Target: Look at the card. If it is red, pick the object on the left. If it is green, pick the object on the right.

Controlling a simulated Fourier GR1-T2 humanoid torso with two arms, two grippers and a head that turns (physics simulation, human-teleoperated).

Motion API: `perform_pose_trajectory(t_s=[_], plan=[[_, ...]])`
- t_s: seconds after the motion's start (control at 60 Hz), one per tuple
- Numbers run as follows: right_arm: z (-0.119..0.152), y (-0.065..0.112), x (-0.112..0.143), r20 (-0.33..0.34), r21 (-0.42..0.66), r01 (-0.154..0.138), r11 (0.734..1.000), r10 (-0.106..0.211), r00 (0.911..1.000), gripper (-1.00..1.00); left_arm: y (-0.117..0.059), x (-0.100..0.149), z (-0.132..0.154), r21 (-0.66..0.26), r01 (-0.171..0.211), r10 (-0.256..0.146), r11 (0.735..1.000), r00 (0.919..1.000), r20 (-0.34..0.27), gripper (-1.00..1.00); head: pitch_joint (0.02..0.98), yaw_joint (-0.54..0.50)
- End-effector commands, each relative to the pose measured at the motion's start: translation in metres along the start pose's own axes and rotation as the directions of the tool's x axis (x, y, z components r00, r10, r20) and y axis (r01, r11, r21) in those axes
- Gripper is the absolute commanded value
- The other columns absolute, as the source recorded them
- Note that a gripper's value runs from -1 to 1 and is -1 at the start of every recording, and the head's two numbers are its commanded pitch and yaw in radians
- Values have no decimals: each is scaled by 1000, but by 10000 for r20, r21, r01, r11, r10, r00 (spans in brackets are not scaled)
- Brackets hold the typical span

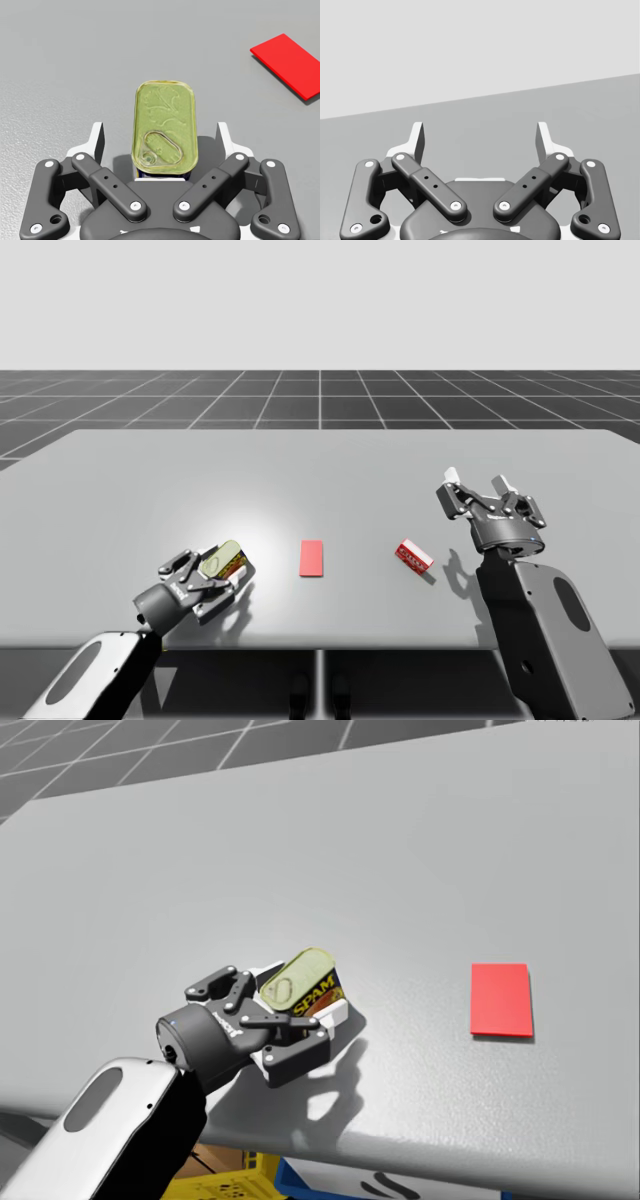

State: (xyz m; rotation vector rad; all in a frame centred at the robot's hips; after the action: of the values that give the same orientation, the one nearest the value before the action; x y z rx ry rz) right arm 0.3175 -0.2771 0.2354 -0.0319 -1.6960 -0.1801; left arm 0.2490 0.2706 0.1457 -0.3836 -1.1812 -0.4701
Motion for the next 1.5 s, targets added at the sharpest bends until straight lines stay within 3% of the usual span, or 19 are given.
perform_pose_trajectory(t_s=[0.017, 0.033, 0.067, 0.083, 0.1, 0.133, 0.283, 0.533, 0.667, 0.8, 0.917, 1.25, 1.367, 1.5], plan=[[0, 0, 1, 16, 4, 27, 10000, -27, 10000, -1000, 4, -7, -8, 225, -8, 17, 9997, 9992, -398, -1000, 848, 340], [0, 0, 1, 16, 5, 28, 10000, -28, 10000, -1000, 4, -7, -8, 264, 17, -6, 9996, 9991, -415, -1000, 847, 340], [0, 0, 1, 20, 5, 34, 10000, -34, 10000, -1000, 3, -9, -8, 218, 38, -28, 9998, 9988, -479, -366, 844, 340], [0, 0, 1, 20, 5, 35, 10000, -35, 10000, -1000, 3, -10, -7, 221, 115, -103, 9997, 9986, -524, 523, 841, 340], [0, 0, 1, 21, 7, 37, 10000, -37, 10000, -1000, 3, -10, -7, 217, 162, -150, 9996, 9984, -545, 933, 840, 340], [0, 0, 1, 26, 5, 44, 10000, -44, 10000, -1000, 2, -10, -8, 217, 170, -158, 9996, 9983, -559, 1000, 830, 342], [0, -1, 2, 31, 4, 67, 10000, -67, 10000, -1000, 1, -11, -8, 101, 161, -155, 9998, 9982, -580, 1000, 774, 348], [0, -1, 1, -13, 37, 61, 10000, -61, 10000, -1000, -2, -13, -8, -63, 201, -205, 9998, 9979, -610, 1000, 541, 372], [1, 0, 1, -32, 41, 76, 10000, -76, 10000, -1000, -4, -13, -8, -141, 247, -256, 9996, 9978, -605, 1000, 473, 382], [1, 0, 1, -69, 40, 86, 10000, -86, 9999, -1000, -10, 0, -4, -176, 212, -214, 9996, 9997, -140, 1000, 453, 387], [1, 0, 1, -92, 58, 87, 9999, -87, 9999, -1000, -17, 25, 2, -159, 486, -478, 9987, 9978, 459, 1000, 452, 391], [1, -1, 2, -87, 70, 72, 9999, -71, 9999, -1000, -23, 96, 9, 163, 1743, -1747, 9846, 9723, 1552, 1000, 455, 401], [0, -1, 2, -97, 47, 93, 9999, -92, 9999, -1000, -19, 122, 9, 514, 2005, -2068, 9783, 9587, 1954, 1000, 454, 404], [1, -2, 3, -102, 19, 79, 10000, -79, 9999, -1000, -16, 163, 14, 923, 2272, -2439, 9695, 9326, 2660, 1000, 453, 407]])
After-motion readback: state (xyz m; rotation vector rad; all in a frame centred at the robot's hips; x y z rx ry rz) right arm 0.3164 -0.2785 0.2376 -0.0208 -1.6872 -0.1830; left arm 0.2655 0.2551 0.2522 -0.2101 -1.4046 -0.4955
